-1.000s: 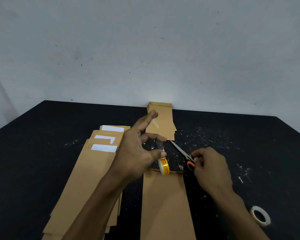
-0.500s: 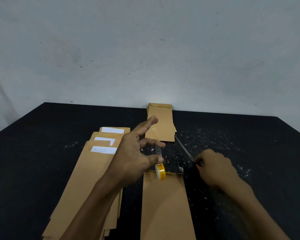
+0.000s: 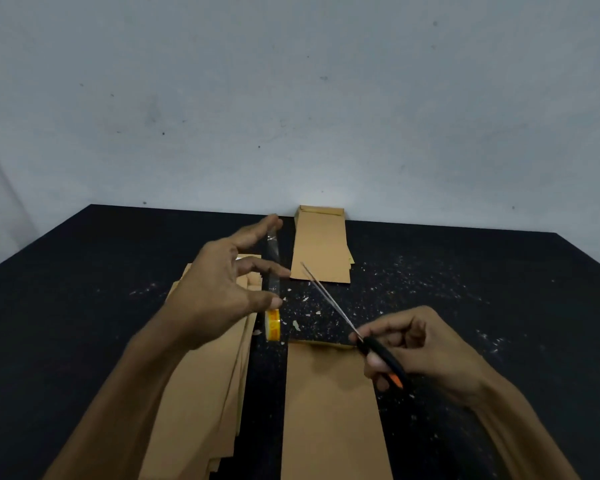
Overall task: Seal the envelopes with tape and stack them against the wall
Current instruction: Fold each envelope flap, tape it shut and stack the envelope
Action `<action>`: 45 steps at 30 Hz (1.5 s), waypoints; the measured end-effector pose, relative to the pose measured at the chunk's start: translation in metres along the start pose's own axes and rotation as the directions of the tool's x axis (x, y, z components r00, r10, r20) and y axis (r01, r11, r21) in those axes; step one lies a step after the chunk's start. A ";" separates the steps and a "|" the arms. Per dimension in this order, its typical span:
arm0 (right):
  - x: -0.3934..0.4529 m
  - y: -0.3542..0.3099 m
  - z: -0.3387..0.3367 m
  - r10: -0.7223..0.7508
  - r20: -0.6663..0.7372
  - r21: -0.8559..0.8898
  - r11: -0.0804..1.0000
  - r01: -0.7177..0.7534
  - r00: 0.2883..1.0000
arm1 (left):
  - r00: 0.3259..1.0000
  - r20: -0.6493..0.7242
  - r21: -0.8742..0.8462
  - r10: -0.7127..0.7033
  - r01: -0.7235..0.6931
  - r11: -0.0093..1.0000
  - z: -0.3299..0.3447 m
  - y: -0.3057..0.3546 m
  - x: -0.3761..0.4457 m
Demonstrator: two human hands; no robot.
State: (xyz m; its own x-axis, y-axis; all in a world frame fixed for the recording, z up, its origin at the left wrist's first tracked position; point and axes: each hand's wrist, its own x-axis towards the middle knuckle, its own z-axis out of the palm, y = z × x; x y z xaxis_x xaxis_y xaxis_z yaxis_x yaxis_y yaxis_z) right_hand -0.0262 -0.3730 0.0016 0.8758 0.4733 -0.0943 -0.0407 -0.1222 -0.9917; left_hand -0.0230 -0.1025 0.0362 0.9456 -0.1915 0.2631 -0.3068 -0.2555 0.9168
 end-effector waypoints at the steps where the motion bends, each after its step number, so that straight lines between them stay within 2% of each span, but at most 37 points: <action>1: -0.001 0.001 0.000 0.001 0.026 -0.002 1.000 -0.001 1.000 | 1.000 0.020 0.041 -0.014 0.013 0.999 -0.004 0.000 0.000; 4: -0.002 0.002 0.002 0.002 0.063 -0.032 0.999 0.000 0.998 | 0.991 0.117 0.132 -0.061 0.046 0.990 -0.010 0.001 -0.001; 10: -0.003 0.001 0.002 0.047 0.149 -0.066 0.997 -0.037 0.988 | 0.949 0.290 0.181 -0.122 0.071 0.981 -0.006 0.004 -0.002; 18: -0.004 0.004 -0.003 0.061 0.161 -0.109 0.993 -0.044 0.985 | 0.936 0.325 0.172 -0.139 0.086 0.981 -0.004 0.005 -0.002; 23: -0.008 0.007 -0.010 0.074 0.039 -0.143 0.987 -0.068 0.996 | 0.970 0.237 0.070 -0.060 0.044 0.997 -0.005 0.005 -0.003; 26: -0.005 0.005 -0.011 0.089 -0.225 -0.208 0.969 -0.136 0.970 | 0.981 0.194 0.001 -0.010 0.010 1.000 -0.001 0.006 -0.004; 29: 0.009 0.015 -0.013 0.077 -0.489 -0.403 0.863 -0.304 0.869 | 0.984 0.178 -0.067 0.031 -0.020 0.998 0.010 0.007 -0.005; 31: 0.020 0.022 -0.015 0.057 -0.578 -0.498 0.765 -0.408 0.814 | 0.982 0.182 -0.096 0.048 -0.031 0.995 0.019 0.007 -0.005; 34: 0.030 0.023 -0.009 0.005 -0.634 -0.632 0.572 -0.523 0.773 | 0.981 0.187 -0.146 0.060 -0.033 0.989 0.030 0.006 -0.005; 37: 0.029 0.014 0.001 -0.019 -0.634 -0.726 0.359 -0.587 0.773 | 0.979 0.186 -0.164 0.080 -0.049 0.985 0.036 0.005 -0.004; 40: 0.028 0.008 0.004 0.029 -0.604 -0.759 0.286 -0.585 0.797 | 0.979 0.179 -0.163 0.100 -0.070 0.984 0.039 0.005 -0.002; 42: 0.028 0.006 0.003 0.057 -0.588 -0.765 0.286 -0.577 0.807 | 0.981 0.166 -0.157 0.103 -0.076 0.985 0.041 0.006 0.000; 43: 0.027 0.006 0.001 0.037 -0.568 -0.768 0.335 -0.545 0.822 | 0.982 0.160 -0.156 0.104 -0.078 0.985 0.042 0.006 0.001; 44: 0.026 0.007 -0.002 -0.011 -0.534 -0.757 0.451 -0.472 0.846 | 0.983 0.154 -0.158 0.104 -0.080 0.984 0.043 0.006 0.002; 45: 0.024 0.004 -0.001 -0.062 -0.493 -0.702 0.618 -0.354 0.868 | 0.984 0.147 -0.161 0.104 -0.080 0.984 0.043 0.006 0.003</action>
State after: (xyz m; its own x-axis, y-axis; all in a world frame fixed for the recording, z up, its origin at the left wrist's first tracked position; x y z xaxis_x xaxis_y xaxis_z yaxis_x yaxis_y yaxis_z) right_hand -0.0050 -0.3634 -0.0045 0.9997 -0.0114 0.0227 0.0020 -0.8555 -0.5178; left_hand -0.0269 -0.1459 0.0298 0.8822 -0.3543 0.3103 -0.3604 -0.0836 0.9291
